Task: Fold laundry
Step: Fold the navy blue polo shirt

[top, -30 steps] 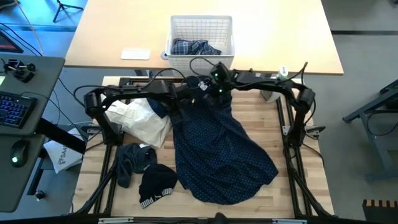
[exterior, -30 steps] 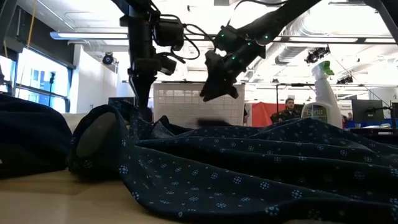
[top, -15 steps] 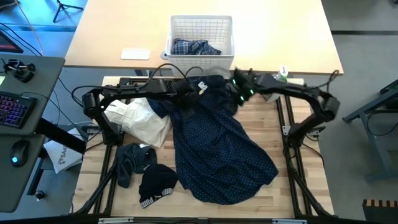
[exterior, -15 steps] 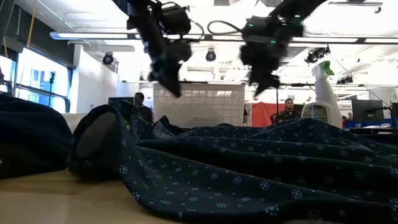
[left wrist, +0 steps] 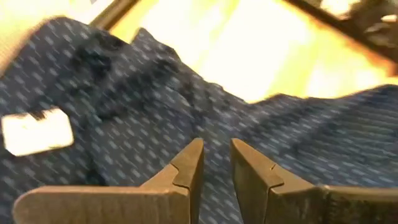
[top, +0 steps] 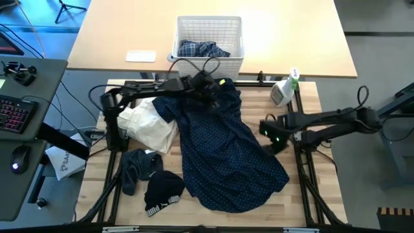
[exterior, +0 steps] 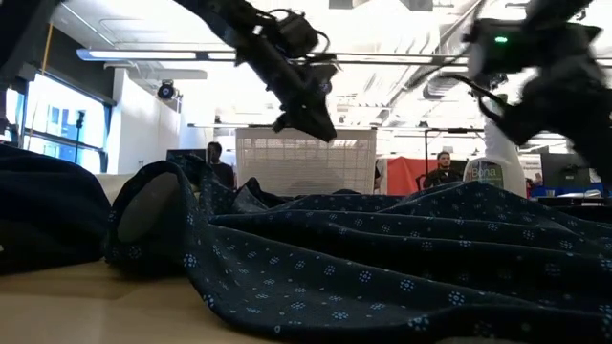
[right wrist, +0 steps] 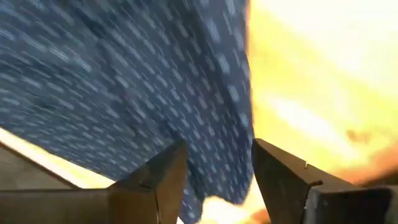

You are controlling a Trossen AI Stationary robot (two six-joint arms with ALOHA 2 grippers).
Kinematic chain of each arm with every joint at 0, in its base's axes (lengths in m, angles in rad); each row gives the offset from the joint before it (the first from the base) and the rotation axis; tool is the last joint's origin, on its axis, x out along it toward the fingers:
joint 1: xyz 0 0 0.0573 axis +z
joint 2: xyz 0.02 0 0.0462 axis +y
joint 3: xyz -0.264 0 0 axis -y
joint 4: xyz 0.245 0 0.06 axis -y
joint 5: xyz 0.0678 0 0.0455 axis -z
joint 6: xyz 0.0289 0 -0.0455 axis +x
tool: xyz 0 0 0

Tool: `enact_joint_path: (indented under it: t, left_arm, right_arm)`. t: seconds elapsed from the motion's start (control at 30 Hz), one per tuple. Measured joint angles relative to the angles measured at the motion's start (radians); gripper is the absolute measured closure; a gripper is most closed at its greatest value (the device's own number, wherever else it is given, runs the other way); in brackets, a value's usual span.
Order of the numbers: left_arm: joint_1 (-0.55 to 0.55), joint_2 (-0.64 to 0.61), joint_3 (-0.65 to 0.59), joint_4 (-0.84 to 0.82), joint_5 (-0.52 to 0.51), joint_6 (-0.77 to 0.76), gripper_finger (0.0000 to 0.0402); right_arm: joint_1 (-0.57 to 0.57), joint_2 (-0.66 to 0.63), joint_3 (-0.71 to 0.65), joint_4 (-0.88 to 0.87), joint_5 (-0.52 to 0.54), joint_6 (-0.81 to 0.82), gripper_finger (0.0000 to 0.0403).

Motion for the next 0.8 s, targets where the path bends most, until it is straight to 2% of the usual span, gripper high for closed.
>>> enact_joint_path:
  t: [0.13, 0.33, 0.47, 0.53, 0.67, 0.8]
  left_arm:
    - [0.008, 0.144, 0.19, -0.121, -0.06, 0.111, 0.0334]
    - [0.036, 0.334, 0.367, -0.186, -0.013, 0.177, 0.0288]
    - [0.056, 0.403, 0.413, -0.165, 0.016, 0.104, 0.0247]
    - [0.062, 0.412, 0.426, -0.165, -0.033, 0.089, 0.0235]
    - [0.07, 0.409, 0.43, -0.146, -0.062, 0.049, 0.023]
    - [0.065, 0.409, 0.43, -0.227, -0.068, 0.123, 0.0229]
  right_arm:
    - [0.153, -0.023, -0.081, 0.031, -0.009, 0.225, 0.0237]
    - [0.335, -0.02, -0.106, 0.255, 0.001, 0.489, 0.0254]
    - [0.409, -0.02, -0.106, 0.361, 0.051, 0.66, 0.0282]
    - [0.436, -0.02, -0.106, 0.397, 0.059, 0.733, 0.0296]
    - [0.47, -0.02, -0.106, 0.443, 0.064, 0.829, 0.0319]
    - [0.485, -0.02, -0.106, 0.453, 0.083, 0.895, 0.033]
